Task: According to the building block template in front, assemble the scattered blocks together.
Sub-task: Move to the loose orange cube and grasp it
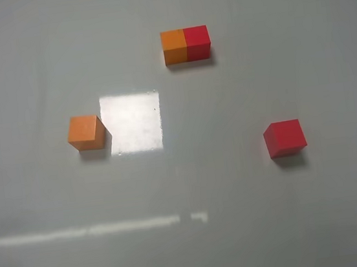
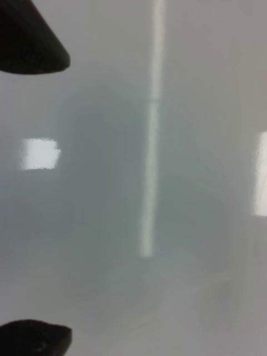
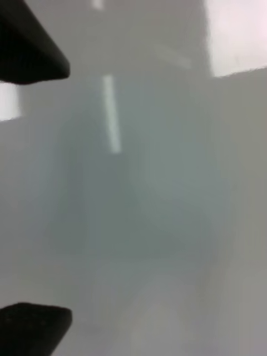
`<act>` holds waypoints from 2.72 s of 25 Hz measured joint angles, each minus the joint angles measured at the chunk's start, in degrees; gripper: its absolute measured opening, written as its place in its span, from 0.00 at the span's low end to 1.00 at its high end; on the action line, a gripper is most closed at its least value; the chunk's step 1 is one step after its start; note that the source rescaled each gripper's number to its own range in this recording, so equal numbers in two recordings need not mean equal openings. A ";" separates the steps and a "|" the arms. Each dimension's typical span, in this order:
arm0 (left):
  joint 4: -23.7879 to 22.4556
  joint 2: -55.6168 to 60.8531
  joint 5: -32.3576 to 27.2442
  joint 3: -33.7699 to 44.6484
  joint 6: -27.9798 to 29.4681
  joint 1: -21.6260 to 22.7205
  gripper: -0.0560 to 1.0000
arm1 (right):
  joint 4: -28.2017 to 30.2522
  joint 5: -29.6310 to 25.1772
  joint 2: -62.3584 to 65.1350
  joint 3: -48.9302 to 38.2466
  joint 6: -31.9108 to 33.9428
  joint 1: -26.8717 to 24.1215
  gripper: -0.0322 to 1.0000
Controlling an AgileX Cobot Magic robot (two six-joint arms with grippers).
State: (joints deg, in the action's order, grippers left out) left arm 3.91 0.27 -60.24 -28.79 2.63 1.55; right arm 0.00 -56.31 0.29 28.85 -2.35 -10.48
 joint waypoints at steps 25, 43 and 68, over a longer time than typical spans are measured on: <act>-0.04 0.00 0.00 0.00 0.07 0.00 0.82 | 3.17 0.23 0.00 0.00 -1.48 0.00 0.99; -0.09 0.00 0.01 0.00 0.07 0.00 0.26 | -4.02 -6.00 -44.02 42.42 -34.86 21.01 0.99; -0.09 0.00 0.01 0.00 0.23 0.00 0.22 | 21.55 -0.54 -100.08 79.74 -25.71 70.69 0.92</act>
State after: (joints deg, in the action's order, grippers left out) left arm 3.82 0.27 -60.23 -28.79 2.85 1.55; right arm 21.55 -56.85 -99.79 108.59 -28.06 60.21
